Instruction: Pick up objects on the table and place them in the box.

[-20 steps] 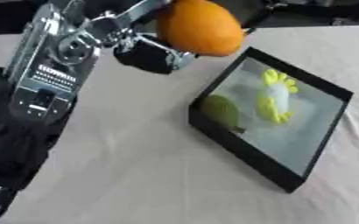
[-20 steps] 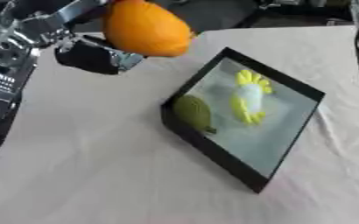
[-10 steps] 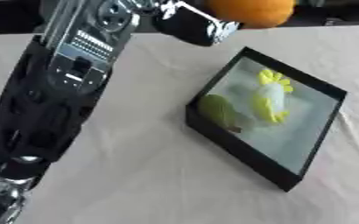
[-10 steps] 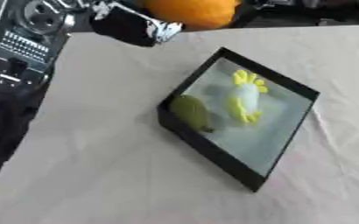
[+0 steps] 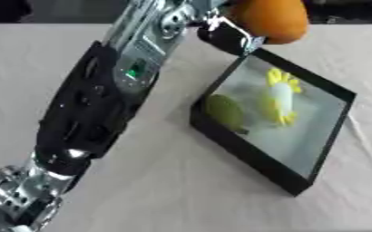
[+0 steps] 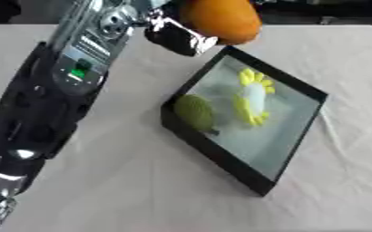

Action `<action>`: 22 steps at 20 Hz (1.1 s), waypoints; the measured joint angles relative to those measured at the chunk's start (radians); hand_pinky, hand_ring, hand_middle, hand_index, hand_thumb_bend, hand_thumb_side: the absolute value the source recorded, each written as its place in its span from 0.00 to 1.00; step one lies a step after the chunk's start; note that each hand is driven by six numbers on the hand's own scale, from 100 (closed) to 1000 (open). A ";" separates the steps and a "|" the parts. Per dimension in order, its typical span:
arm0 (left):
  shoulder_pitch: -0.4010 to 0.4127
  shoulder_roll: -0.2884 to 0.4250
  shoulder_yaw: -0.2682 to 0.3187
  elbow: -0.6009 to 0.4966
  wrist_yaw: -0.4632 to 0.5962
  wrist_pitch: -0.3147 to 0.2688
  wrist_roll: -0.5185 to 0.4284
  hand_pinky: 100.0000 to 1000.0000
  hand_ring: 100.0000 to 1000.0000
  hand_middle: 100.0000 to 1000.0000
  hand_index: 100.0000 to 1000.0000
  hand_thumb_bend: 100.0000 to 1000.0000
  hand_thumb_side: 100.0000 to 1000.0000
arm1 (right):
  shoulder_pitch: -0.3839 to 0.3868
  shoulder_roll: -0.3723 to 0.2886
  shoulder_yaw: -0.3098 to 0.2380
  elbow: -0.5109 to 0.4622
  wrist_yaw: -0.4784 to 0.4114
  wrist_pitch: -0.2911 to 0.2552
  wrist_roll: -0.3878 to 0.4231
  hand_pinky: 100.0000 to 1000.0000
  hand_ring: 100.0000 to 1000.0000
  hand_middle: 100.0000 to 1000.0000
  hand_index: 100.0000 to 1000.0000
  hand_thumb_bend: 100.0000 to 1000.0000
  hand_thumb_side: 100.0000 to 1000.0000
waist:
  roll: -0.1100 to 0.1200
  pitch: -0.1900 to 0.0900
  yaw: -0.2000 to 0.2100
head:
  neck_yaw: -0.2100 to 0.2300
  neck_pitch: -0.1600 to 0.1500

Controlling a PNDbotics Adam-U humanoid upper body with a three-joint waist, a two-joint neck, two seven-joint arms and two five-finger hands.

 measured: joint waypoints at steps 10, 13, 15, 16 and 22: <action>0.000 -0.060 0.017 0.198 -0.065 -0.016 0.110 0.55 0.42 0.37 0.41 0.00 0.15 | -0.009 0.039 0.006 0.000 -0.002 0.002 0.003 0.96 0.84 0.74 0.79 0.00 0.51 | 0.004 0.015 -0.035 | 0.021 0.000; -0.001 -0.071 0.017 0.231 -0.083 -0.025 0.132 0.55 0.43 0.38 0.42 0.00 0.16 | -0.012 0.046 0.006 0.000 -0.002 0.003 0.004 0.96 0.84 0.74 0.79 0.00 0.51 | 0.005 0.020 -0.044 | 0.022 0.000; -0.001 -0.079 0.016 0.252 -0.094 -0.031 0.140 0.56 0.44 0.39 0.44 0.00 0.12 | -0.014 0.049 0.006 0.000 -0.002 0.004 0.005 0.96 0.84 0.74 0.79 0.00 0.51 | 0.006 0.023 -0.048 | 0.023 0.000; -0.001 -0.082 0.016 0.259 -0.099 -0.034 0.143 0.57 0.45 0.40 0.45 0.00 0.11 | -0.014 0.052 0.008 0.000 -0.002 0.004 0.006 0.96 0.84 0.74 0.79 0.00 0.51 | 0.006 0.024 -0.049 | 0.023 0.000; -0.001 -0.086 0.016 0.272 -0.123 -0.047 0.136 0.69 0.59 0.55 0.62 0.00 0.08 | -0.012 0.063 0.011 0.001 0.003 0.004 0.012 0.96 0.84 0.75 0.79 0.00 0.52 | 0.011 0.024 -0.048 | 0.018 0.000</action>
